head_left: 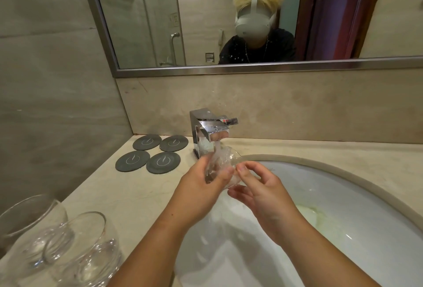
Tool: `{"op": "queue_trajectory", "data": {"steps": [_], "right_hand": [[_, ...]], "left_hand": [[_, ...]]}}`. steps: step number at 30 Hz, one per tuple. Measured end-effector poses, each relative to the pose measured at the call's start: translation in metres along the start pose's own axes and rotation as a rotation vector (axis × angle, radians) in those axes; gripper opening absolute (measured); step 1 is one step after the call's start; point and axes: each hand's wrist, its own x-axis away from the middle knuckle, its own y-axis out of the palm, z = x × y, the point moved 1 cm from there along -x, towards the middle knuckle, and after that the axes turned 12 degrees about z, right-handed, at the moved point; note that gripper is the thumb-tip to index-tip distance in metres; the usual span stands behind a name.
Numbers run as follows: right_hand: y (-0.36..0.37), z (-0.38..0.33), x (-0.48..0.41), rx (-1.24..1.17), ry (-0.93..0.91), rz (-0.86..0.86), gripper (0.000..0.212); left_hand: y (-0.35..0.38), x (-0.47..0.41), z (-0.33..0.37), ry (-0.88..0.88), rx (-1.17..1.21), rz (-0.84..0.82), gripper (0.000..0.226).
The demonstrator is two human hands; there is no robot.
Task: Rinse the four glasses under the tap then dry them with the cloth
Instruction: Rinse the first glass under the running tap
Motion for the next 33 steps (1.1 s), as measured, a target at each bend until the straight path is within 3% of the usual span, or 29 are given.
{"op": "queue_trajectory", "data": {"steps": [3, 12, 18, 22, 27, 33], "right_hand": [[-0.001, 0.002, -0.001, 0.007, -0.012, -0.011, 0.017], [-0.001, 0.006, -0.002, 0.103, -0.072, -0.024, 0.022], [0.002, 0.009, 0.001, 0.228, -0.146, -0.036, 0.013], [0.004, 0.009, 0.004, 0.277, -0.184, -0.058, 0.010], [0.009, 0.007, 0.011, 0.333, -0.217, -0.071, 0.009], [0.006, 0.005, 0.009, 0.335, -0.247, -0.018, 0.007]], "left_hand": [[-0.001, 0.000, 0.001, 0.065, -0.082, 0.030, 0.039], [-0.001, -0.003, -0.007, 0.202, -0.092, 0.012, 0.042], [0.008, -0.005, -0.006, -0.063, 0.039, 0.004, 0.026], [0.012, -0.011, -0.006, -0.142, 0.057, 0.145, 0.021], [0.008, -0.020, -0.008, -0.242, 0.129, 0.246, 0.039], [0.011, -0.011, -0.008, -0.117, 0.104, 0.015, 0.025]]}}
